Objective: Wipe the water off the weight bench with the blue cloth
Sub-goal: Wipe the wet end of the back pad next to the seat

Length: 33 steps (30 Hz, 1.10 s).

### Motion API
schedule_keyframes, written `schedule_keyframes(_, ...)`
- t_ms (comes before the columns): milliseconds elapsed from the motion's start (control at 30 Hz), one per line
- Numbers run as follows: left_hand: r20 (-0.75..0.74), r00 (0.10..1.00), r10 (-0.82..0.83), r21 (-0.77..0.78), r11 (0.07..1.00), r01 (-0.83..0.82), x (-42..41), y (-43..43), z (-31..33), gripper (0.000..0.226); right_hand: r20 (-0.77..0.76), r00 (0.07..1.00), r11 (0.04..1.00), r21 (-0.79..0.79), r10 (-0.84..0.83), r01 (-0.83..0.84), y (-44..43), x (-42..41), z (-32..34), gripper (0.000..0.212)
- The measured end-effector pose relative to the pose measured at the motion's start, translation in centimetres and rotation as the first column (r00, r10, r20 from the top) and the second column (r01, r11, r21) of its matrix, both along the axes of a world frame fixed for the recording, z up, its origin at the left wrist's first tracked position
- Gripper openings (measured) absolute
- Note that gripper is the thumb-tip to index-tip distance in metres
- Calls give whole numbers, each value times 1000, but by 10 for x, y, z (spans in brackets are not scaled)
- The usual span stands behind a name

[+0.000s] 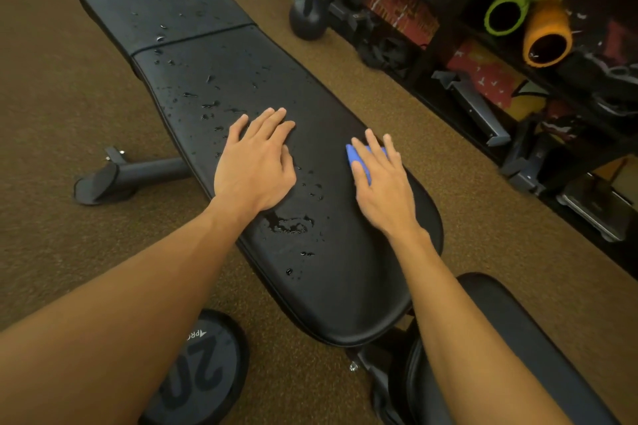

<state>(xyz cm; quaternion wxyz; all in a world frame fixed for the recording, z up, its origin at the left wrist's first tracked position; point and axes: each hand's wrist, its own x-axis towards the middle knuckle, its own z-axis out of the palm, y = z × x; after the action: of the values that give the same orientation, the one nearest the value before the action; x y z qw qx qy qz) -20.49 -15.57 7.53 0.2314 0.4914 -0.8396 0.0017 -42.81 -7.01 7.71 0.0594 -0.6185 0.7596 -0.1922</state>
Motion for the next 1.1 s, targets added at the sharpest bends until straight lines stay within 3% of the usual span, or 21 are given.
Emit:
schedule_keyframes(67, -1, 1000, 2, -6, 1000, -2, 0, 0, -1, 53, -17, 999, 999, -5, 48, -48, -9, 19, 1, 50)
schedule_keyframes(200, -3, 1000, -1, -2, 1000, 1, 0, 1, 0, 54, -53, 946, 947, 4, 320, -320, 22, 21, 1, 48)
schedule_keyframes(400, -19, 1000, -2, 9, 1000, 2, -1, -1, -2, 53, 17, 1000, 1000, 7, -11, 11, -15, 10, 3, 50)
schedule_keyframes(467, -20, 1000, -2, 11, 1000, 2, 0, -1, -3, 53, -6, 999, 999, -3, 48, -48, -26, 30, 3, 50)
schedule_keyframes(600, -17, 1000, -2, 24, 1000, 2, 0, -1, -2, 55, -23, 942, 942, 7, 335, -335, 0, 27, 3, 48)
schedule_keyframes(667, -27, 1000, 8, 30, 1000, -8, 0, -1, -1, 52, 24, 958, 959, -5, 285, -284, 5, 7, 5, 47)
schedule_keyframes(800, -47, 999, -4, 42, 999, 6, 0, -1, 0, 50, 35, 999, 1000, 5, 17, -17, -35, 9, 6, 49)
schedule_keyframes(1000, -164, 986, -38, 97, 994, 55, 4, -4, 0, 52, -2, 954, 954, 11, 299, -299, -17, 45, 8, 48)
schedule_keyframes(1100, -281, 958, -52, 199, 974, 111, 12, -4, 7, 49, 54, 968, 969, 23, 246, -248, 19, 24, 7, 47)
